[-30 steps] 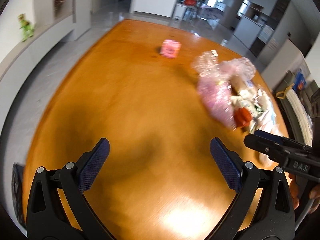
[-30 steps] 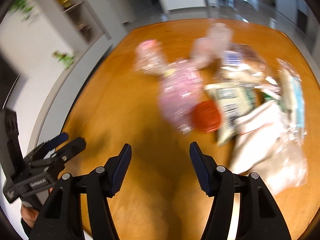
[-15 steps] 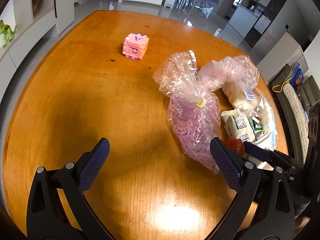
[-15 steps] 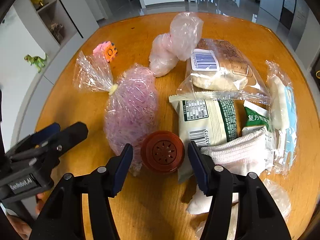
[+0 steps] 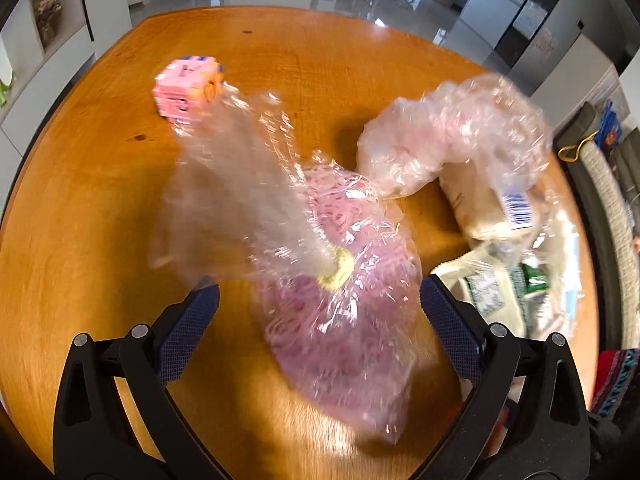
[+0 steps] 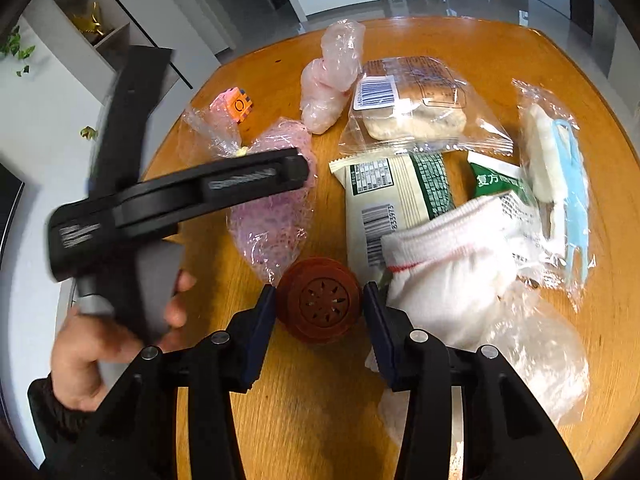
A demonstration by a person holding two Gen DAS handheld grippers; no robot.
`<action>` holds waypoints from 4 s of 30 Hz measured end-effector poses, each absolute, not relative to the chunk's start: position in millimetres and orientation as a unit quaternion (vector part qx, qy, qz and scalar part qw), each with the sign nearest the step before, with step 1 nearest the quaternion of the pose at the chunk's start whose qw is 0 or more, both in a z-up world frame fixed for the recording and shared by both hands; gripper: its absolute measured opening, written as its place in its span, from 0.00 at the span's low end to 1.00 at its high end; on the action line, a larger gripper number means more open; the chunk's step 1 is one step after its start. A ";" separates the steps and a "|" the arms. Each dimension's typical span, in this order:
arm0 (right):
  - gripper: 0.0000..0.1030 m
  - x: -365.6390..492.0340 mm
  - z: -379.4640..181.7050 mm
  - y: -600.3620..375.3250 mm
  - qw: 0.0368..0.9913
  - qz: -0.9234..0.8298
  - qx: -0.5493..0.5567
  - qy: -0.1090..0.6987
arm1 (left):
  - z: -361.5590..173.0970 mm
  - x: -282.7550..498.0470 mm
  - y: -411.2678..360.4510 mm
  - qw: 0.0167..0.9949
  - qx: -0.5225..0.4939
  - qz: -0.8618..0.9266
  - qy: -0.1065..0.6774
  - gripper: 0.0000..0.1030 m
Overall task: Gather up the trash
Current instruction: 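Grasp the pink plastic bag with the left gripper and lift it, then carry pink bag with left gripper while right carries brown lid into trash bag, then grasp the white-green snack packet with left gripper while right grasps clear plastic bag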
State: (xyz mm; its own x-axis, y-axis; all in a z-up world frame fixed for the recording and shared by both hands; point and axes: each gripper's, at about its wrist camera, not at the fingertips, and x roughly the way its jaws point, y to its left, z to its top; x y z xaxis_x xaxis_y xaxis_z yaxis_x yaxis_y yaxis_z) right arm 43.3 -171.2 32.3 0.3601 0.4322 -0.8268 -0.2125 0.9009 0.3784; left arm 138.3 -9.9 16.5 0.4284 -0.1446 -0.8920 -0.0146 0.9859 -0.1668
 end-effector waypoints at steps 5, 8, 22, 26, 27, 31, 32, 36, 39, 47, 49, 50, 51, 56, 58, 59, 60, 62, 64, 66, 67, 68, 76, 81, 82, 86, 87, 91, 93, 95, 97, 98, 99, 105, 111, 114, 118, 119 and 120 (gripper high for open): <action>0.45 33.0 36.6 -171.6 0.821 0.201 0.107 0.524 | 18.3 124.5 -24.2 0.856 -0.030 -0.053 0.513 0.53; 0.45 26.4 40.6 -165.7 0.823 0.209 0.105 0.518 | 22.7 109.5 -14.6 0.852 -0.051 -0.087 0.514 0.41; 0.45 -32.0 55.3 -98.9 0.817 0.255 0.083 0.510 | 58.5 -24.2 90.6 0.887 -0.107 -0.044 0.447 0.41; 0.45 -57.0 58.0 -65.5 0.807 0.282 0.074 0.513 | 61.7 -54.2 135.3 0.891 -0.120 -0.012 0.437 0.41; 0.45 -61.2 58.7 -58.8 0.806 0.287 0.071 0.513 | 61.9 -66.5 148.8 0.892 -0.129 -0.002 0.433 0.41; 0.45 -84.2 58.4 -23.7 0.794 0.315 0.056 0.517 | 63.4 -104.6 182.0 0.895 -0.153 0.031 0.417 0.41; 0.45 -90.1 58.1 -13.3 0.790 0.322 0.050 0.518 | 62.8 -117.7 194.3 0.896 -0.161 0.041 0.412 0.41; 0.45 -120.3 54.5 36.5 0.773 0.362 0.018 0.521 | 57.3 -162.7 237.5 0.894 -0.194 0.083 0.396 0.42; 0.45 -143.5 50.5 75.8 0.754 0.396 -0.009 0.523 | 50.1 -196.8 270.9 0.888 -0.214 0.122 0.388 0.42; 0.45 -210.4 45.3 178.2 0.708 0.480 -0.082 0.512 | 35.7 -289.8 344.3 0.870 -0.252 0.227 0.358 0.42; 0.45 -222.8 42.9 205.5 0.695 0.499 -0.103 0.507 | 28.5 -314.7 363.2 0.858 -0.265 0.263 0.352 0.42; 0.45 -228.8 42.5 216.6 0.690 0.506 -0.111 0.505 | 25.1 -321.1 367.2 0.854 -0.269 0.275 0.350 0.42; 0.45 -236.3 42.1 231.3 0.685 0.515 -0.120 0.502 | 20.8 -332.5 376.5 0.847 -0.277 0.291 0.348 0.42; 0.45 -258.0 41.4 285.8 0.667 0.549 -0.139 0.484 | 6.6 -373.9 410.8 0.811 -0.308 0.360 0.344 0.50; 0.60 -261.8 44.1 298.8 0.681 0.538 -0.156 0.472 | 4.2 -385.3 420.3 0.788 -0.318 0.397 0.346 0.86; 0.63 -268.9 46.9 301.5 0.686 0.535 -0.156 0.467 | 5.8 -389.4 422.2 0.779 -0.327 0.412 0.342 0.94; 0.64 -267.2 49.1 301.2 0.685 0.539 -0.152 0.466 | 7.6 -396.0 424.6 0.771 -0.337 0.427 0.332 0.94; 0.64 -271.7 51.5 297.1 0.683 0.546 -0.150 0.462 | 10.8 -402.3 427.1 0.764 -0.350 0.437 0.322 0.94; 0.64 -268.3 54.7 291.1 0.689 0.544 -0.151 0.456 | 11.6 -402.6 426.6 0.762 -0.354 0.436 0.322 0.94; 0.64 -262.6 56.4 282.0 0.691 0.541 -0.147 0.457 | 13.0 -399.9 425.9 0.762 -0.357 0.433 0.323 0.94; 0.64 -259.5 56.2 277.4 0.690 0.540 -0.144 0.459 | 12.3 -402.0 427.0 0.764 -0.357 0.428 0.325 0.94; 0.64 -255.5 56.0 272.0 0.690 0.539 -0.140 0.462 | 13.4 -402.0 429.4 0.767 -0.358 0.421 0.327 0.94; 0.64 -227.2 60.0 224.8 0.716 0.500 -0.115 0.473 | 26.2 -359.0 399.0 0.803 -0.324 0.362 0.345 0.94; 0.64 -198.8 63.1 176.2 0.745 0.456 -0.096 0.478 | 38.9 -317.7 364.8 0.832 -0.313 0.294 0.351 0.94; 0.64 -193.7 63.8 167.6 0.749 0.449 -0.093 0.478 | 41.6 -307.1 356.2 0.838 -0.312 0.277 0.353 0.94; 0.64 -162.4 65.5 121.9 0.770 0.411 -0.070 0.484 | 47.5 -267.2 323.4 0.854 -0.298 0.228 0.360 0.94; 0.64 -155.1 65.3 113.2 0.773 0.404 -0.067 0.485 | 49.4 -252.3 312.1 0.859 -0.289 0.214 0.365 0.94; 0.64 -124.1 69.2 69.6 0.793 0.365 -0.048 0.486 | 54.9 -200.8 272.6 0.870 -0.256 0.171 0.386 0.94; 0.64 -112.4 70.1 48.4 0.803 0.346 -0.037 0.485 | 58.6 -174.7 248.1 0.877 -0.237 0.142 0.394 0.94; 0.64 -101.8 69.4 30.3 0.812 0.324 -0.031 0.484 | 61.0 -153.1 225.5 0.881 -0.221 0.118 0.402 0.94; 0.64 -89.2 69.3 4.8 0.821 0.300 -0.020 0.486 | 61.9 -130.6 201.9 0.883 -0.206 0.092 0.412 0.94; 0.64 -83.5 69.0 -9.2 0.824 0.288 -0.015 0.487 | 63.3 -121.2 190.5 0.883 -0.200 0.080 0.417 0.94; 0.64 -79.7 67.6 -18.8 0.828 0.277 -0.010 0.488 | 63.2 -108.7 176.3 0.883 -0.192 0.064 0.423 0.94; 0.64 -50.1 51.2 -99.4 0.838 0.200 0.046 0.506 | 61.0 -53.3 106.1 0.878 -0.162 -0.008 0.451 0.94; 0.64 -23.9 35.0 -171.2 0.834 0.124 0.111 0.526 | 57.8 5.0 40.3 0.868 -0.144 -0.065 0.470 0.94; 0.64 -18.0 28.1 -199.2 0.831 0.085 0.126 0.535 | 55.4 33.0 8.4 0.863 -0.129 -0.086 0.482 0.94; 0.69 -5.1 19.0 -226.4 0.829 0.044 0.155 0.536 | 52.2 65.7 -29.4 0.857 -0.101 -0.101 0.495 0.94; 0.69 -0.6 16.0 -232.3 0.827 0.040 0.169 0.534 | 50.3 73.0 -38.4 0.855 -0.095 -0.105 0.499 0.94; 0.69 1.4 14.6 -234.5 0.827 0.036 0.175 0.533 | 47.6 81.5 -48.8 0.853 -0.086 -0.106 0.504 0.94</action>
